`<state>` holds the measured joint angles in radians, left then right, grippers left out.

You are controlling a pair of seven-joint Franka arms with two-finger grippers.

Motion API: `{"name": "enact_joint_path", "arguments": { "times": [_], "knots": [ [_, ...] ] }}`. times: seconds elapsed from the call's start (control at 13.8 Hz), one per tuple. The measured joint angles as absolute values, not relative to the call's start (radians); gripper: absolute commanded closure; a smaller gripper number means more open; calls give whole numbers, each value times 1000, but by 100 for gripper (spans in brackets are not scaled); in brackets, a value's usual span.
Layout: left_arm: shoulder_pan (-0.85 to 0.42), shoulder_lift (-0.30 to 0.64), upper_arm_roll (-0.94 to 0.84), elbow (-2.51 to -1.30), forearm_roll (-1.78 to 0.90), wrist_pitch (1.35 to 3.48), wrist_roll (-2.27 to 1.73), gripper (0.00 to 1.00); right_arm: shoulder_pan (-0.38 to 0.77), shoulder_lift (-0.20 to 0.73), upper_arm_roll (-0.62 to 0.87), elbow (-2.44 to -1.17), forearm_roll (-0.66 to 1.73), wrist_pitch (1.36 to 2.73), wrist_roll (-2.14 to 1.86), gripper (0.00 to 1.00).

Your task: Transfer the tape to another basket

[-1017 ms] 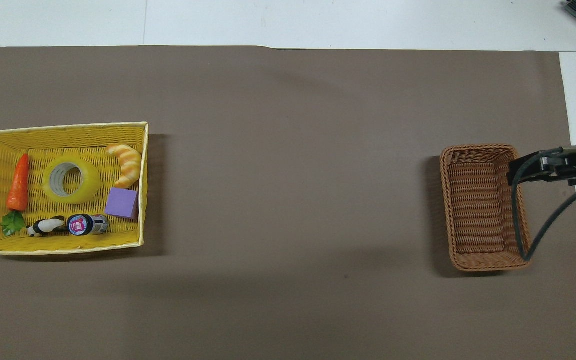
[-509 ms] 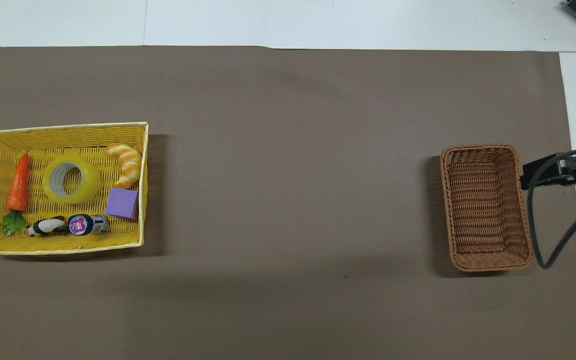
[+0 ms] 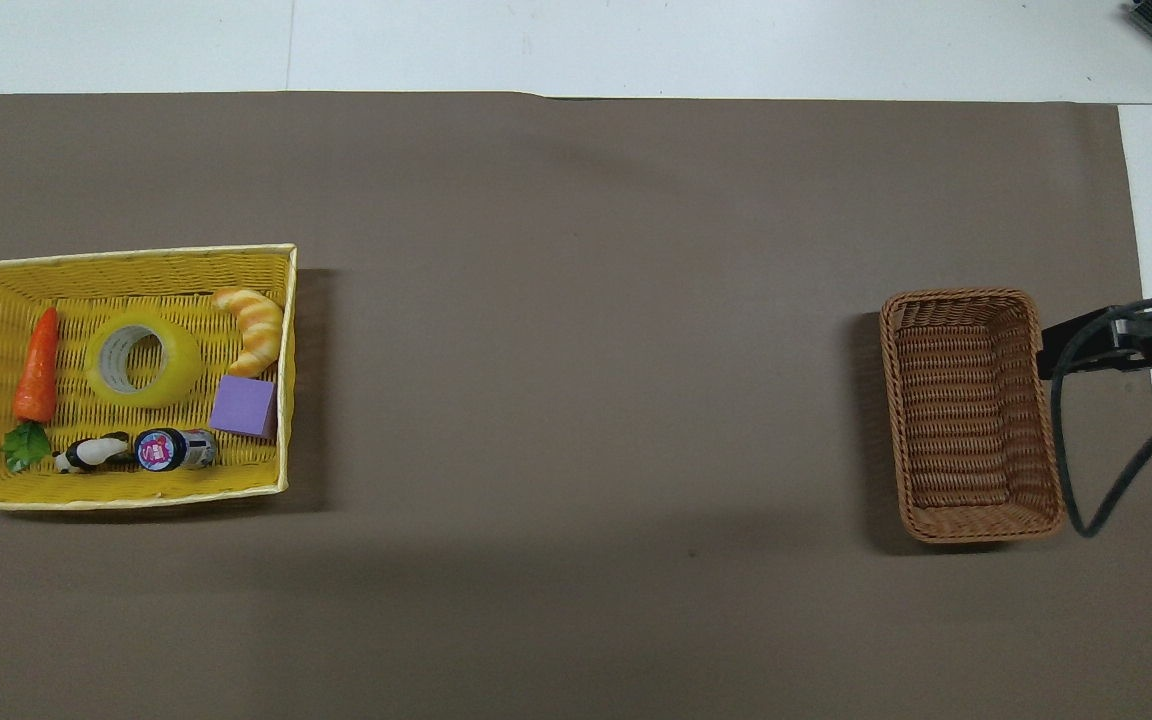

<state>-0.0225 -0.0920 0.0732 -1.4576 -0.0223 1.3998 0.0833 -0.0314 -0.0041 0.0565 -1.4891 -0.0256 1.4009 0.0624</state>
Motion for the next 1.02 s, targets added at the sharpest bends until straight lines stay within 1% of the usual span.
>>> {"name": "enact_joint_path", "arguments": {
  "times": [1.02],
  "knots": [
    [-23,-97,72,-1486,-22,1437,83,0,-31,-4,57,-1489,-26,1401,62,0]
  ]
}}
